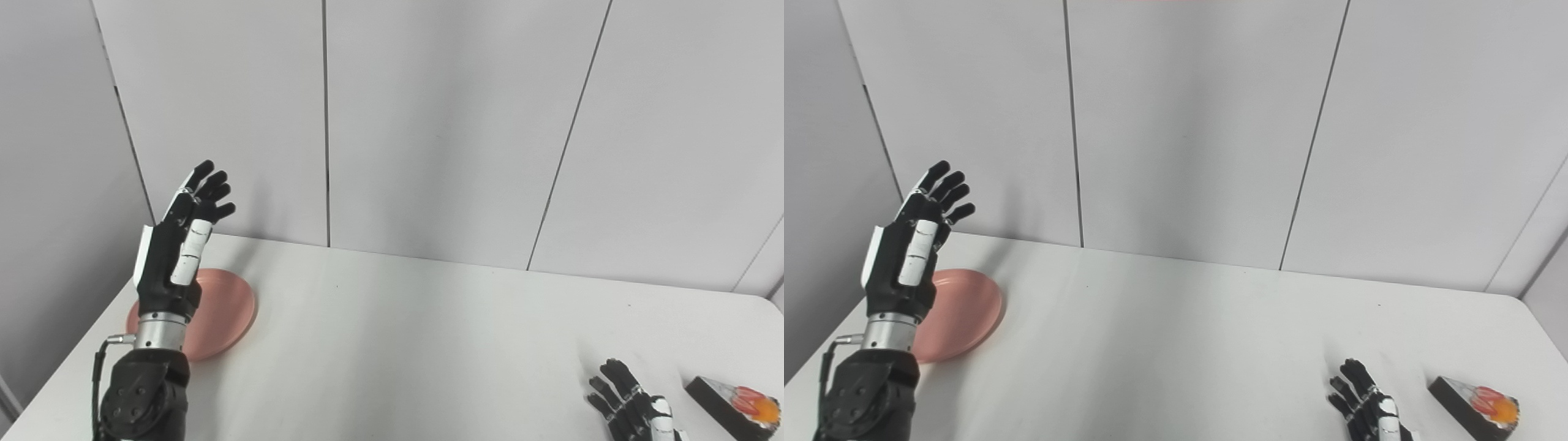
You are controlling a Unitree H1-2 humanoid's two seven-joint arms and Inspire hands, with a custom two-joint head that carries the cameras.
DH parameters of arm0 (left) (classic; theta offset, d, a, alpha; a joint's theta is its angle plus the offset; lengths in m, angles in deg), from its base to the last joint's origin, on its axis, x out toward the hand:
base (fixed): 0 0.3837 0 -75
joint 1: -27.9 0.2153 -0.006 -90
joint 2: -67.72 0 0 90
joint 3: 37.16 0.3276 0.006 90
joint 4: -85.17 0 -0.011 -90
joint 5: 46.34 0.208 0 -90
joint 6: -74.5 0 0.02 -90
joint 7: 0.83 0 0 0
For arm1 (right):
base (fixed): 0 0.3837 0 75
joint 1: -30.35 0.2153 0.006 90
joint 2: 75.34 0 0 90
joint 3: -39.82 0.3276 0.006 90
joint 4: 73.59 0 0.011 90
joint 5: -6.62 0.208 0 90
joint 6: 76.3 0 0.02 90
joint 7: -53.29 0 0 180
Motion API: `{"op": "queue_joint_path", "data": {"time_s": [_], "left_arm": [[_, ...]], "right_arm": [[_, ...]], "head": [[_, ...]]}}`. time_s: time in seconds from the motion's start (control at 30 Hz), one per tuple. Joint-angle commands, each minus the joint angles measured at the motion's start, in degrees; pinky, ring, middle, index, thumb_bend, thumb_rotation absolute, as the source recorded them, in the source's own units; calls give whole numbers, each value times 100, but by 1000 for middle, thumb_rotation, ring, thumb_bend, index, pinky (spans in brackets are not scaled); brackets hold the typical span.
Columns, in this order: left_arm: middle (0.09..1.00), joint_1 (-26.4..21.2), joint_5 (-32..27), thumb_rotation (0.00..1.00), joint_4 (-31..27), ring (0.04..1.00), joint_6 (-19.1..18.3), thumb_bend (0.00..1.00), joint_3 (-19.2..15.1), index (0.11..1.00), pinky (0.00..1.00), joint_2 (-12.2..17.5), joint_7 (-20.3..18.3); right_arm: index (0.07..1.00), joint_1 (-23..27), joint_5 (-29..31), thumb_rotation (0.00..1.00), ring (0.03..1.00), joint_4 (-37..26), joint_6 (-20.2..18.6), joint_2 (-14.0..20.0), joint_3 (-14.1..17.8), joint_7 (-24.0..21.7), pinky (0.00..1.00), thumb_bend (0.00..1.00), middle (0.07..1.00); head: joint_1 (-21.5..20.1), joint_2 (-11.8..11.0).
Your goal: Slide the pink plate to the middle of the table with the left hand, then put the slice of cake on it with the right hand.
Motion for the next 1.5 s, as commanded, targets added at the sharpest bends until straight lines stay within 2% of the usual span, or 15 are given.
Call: {"op": "queue_joint_path", "data": {"time_s": [0.0, 0.13, 0.23, 0.3, 0.4, 0.57, 0.7, 0.77, 1.03, 1.33, 1.47], "left_arm": [[893, -323, 146, 786, 106, 893, 282, 911, -97, 881, 817, 369, 2], [886, -449, 112, 772, 580, 893, 406, 930, -208, 881, 827, 694, -51], [885, -554, -35, 774, 912, 898, 364, 944, -284, 890, 855, 871, -105], [884, -654, -228, 756, 1214, 916, 275, 903, -376, 885, 875, 968, -159], [886, -749, -301, 764, 1691, 920, 259, 867, -440, 894, 868, 1143, -240], [900, -806, -233, 769, 2378, 927, 457, 909, -431, 927, 828, 1399, -329], [896, -833, -290, 788, 2874, 922, 498, 881, -439, 929, 823, 1516, -424], [896, -840, -303, 791, 3054, 912, 485, 882, -452, 923, 816, 1530, -416], [882, -887, -565, 781, 3940, 881, 840, 825, -532, 920, 772, 1487, -659], [864, -858, -695, 759, 4459, 871, 929, 853, -558, 937, 782, 1436, -704], [862, -846, -762, 759, 4808, 870, 1120, 860, -553, 932, 787, 1420, -779]], "right_arm": [[872, -135, 20, 970, 883, 19, -46, -50, -32, 9, 894, 752, 909], [882, -147, 52, 979, 880, -18, -57, -36, -23, -1, 889, 740, 907], [895, -167, 105, 964, 880, -61, 12, -43, -1, -27, 895, 732, 906], [882, -187, 112, 944, 867, -102, 40, -62, 10, -15, 875, 737, 890], [878, -224, 109, 944, 860, -196, -6, -79, 8, 9, 870, 736, 886], [883, -241, 161, 937, 877, -292, -90, -86, 14, 4, 886, 739, 890], [896, -253, 180, 947, 885, -339, -132, -88, -3, 20, 903, 731, 898], [902, -258, 178, 956, 890, -349, -132, -84, -7, 15, 908, 723, 903], [902, -281, 192, 959, 890, -448, -227, -94, 13, 58, 910, 702, 902], [907, -282, 219, 970, 887, -474, -277, -86, 2, 89, 911, 691, 908], [912, -288, 218, 977, 895, -484, -291, -66, -16, 74, 916, 685, 912]], "head": [[-6, 2], [43, 5], [79, 53], [76, 87], [100, 114], [128, 159], [103, 162], [97, 166], [81, 190], [67, 225], [33, 264]]}}
